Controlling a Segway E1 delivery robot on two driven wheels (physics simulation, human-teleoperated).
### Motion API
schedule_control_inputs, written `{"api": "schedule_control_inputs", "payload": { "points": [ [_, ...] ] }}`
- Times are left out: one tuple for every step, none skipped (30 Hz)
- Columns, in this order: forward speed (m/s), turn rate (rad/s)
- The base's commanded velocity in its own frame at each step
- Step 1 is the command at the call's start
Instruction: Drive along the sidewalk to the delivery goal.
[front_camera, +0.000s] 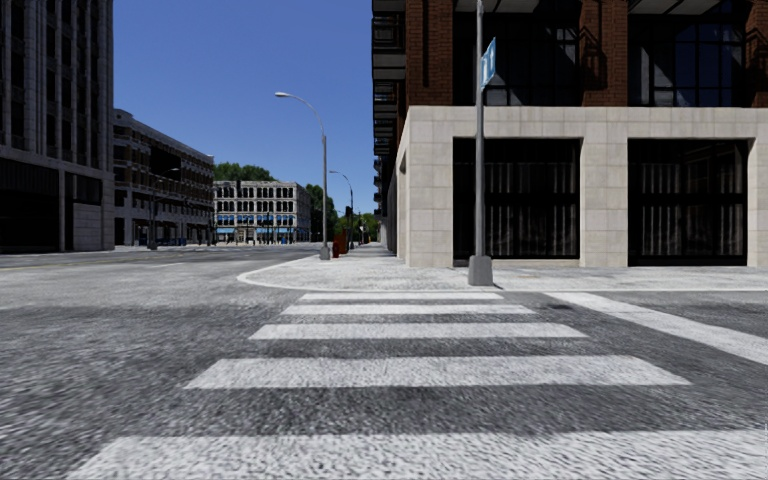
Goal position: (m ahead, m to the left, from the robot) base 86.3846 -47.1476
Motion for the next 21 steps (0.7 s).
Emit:
{"api": "schedule_control_inputs", "payload": {
  "points": [
    [2.0, 0.0],
    [2.0, 0.0],
    [2.0, 0.0],
    [2.0, 0.0],
    [2.0, 0.0],
    [2.0, 0.0],
    [2.0, 0.0],
    [2.0, 0.0],
    [2.0, 0.0],
    [2.0, 0.0],
    [2.0, 0.0],
    [2.0, 0.0],
    [2.0, 0.0],
    [2.0, 0.0],
    [2.0, 0.0],
    [2.0, 0.0],
    [2.0, 0.0],
    [2.0, 0.0],
    [2.0, 0.0],
    [2.0, 0.0],
    [2.0, 0.0]
  ]
}}
